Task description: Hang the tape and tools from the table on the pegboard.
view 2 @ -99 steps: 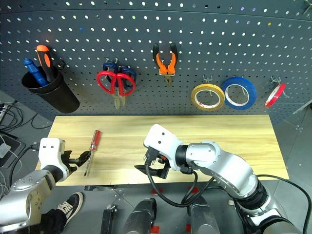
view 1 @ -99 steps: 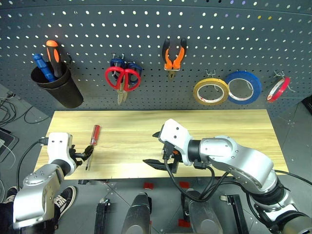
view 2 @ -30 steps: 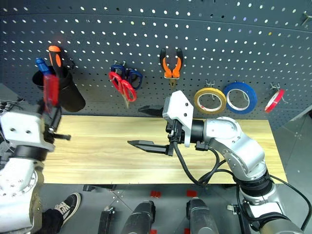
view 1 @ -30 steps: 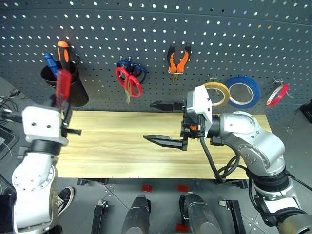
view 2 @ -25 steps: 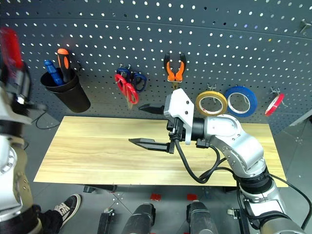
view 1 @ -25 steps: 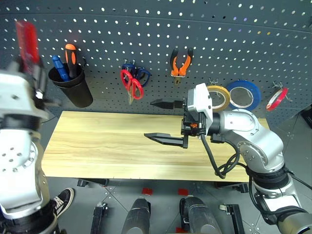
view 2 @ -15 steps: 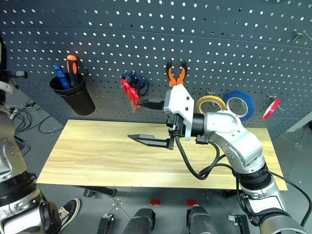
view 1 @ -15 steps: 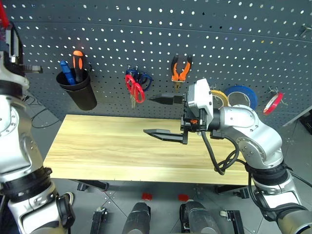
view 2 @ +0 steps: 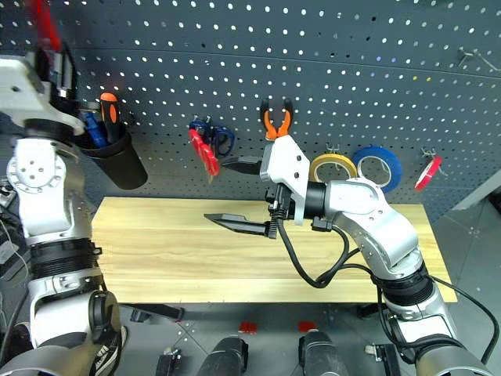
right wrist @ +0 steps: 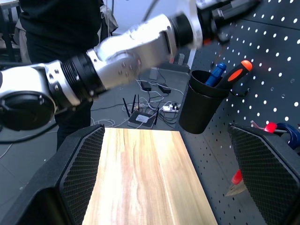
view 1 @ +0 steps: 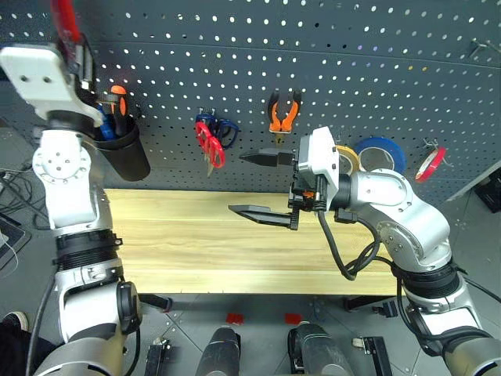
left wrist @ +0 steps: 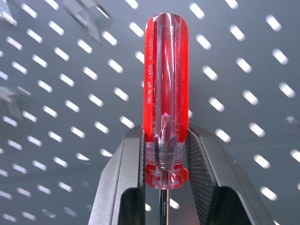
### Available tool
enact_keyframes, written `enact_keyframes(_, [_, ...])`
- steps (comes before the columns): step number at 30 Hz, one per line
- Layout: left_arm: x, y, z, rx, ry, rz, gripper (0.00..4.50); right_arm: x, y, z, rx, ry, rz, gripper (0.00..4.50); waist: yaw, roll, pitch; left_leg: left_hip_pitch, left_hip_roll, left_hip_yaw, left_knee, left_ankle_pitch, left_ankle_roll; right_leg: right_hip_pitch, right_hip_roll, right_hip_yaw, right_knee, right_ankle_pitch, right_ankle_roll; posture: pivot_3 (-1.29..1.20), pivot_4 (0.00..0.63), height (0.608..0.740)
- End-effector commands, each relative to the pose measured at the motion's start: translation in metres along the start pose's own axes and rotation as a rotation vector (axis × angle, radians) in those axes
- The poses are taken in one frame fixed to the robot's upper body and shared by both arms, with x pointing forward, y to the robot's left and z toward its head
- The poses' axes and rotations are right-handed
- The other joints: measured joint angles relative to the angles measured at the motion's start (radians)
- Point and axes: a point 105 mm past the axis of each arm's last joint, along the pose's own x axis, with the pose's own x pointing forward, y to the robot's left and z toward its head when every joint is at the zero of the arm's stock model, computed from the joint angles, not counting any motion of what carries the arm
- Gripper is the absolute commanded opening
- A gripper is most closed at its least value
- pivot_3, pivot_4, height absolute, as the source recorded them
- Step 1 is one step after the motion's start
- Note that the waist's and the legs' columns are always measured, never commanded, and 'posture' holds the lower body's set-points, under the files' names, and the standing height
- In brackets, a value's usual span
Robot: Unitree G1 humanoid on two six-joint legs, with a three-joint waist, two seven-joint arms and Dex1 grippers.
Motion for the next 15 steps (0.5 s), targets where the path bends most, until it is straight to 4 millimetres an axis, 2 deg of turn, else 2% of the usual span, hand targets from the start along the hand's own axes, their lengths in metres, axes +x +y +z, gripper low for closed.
enact_keyframes(1, [-0.003, 0.008, 0.014, 0.013, -0.06, 0.041, 0.88, -0.003, 0.004, 0.011, -0.039, -0.021, -0.005, 4.5, -0.009, 0.0, 0.0, 0.0, 0.0, 0.0, 0.0, 0.0, 0.0, 0.0, 0.0, 0.0, 0.0, 0.0, 0.0, 0.0, 0.14, 0.74])
enact_keyframes(7, [-0.01, 0.006, 0.004, -0.015, -0.026, 0.063, 0.88, -0.003, 0.005, 0.011, -0.027, -0.019, -0.018, 4.5, -0.018, 0.0, 0.0, 0.001, 0.001, 0.0, 0.0, 0.0, 0.0, 0.0, 0.0, 0.0, 0.001, 0.0, 0.0, -0.01, 0.157, 0.74])
enact_keyframes(9, [-0.014, 0.009, 0.005, -0.026, -0.028, 0.078, 1.6, -0.004, 0.005, 0.011, -0.023, -0.014, -0.022, 4.5, -0.02, 0.0, 0.0, 0.001, 0.001, 0.0, 0.001, 0.0, 0.0, 0.0, 0.0, 0.0, 0.001, 0.0, 0.0, -0.01, 0.159, 0.74])
enact_keyframes(15, [-0.026, 0.024, 0.02, -0.038, -0.035, 0.156, 3.38, -0.007, 0.004, 0.008, -0.021, 0.001, -0.032, 4.5, -0.021, 0.0, 0.0, 0.001, 0.001, 0.001, 0.001, 0.0, 0.0, 0.0, -0.001, 0.001, 0.002, 0.0, 0.0, -0.01, 0.158, 0.74])
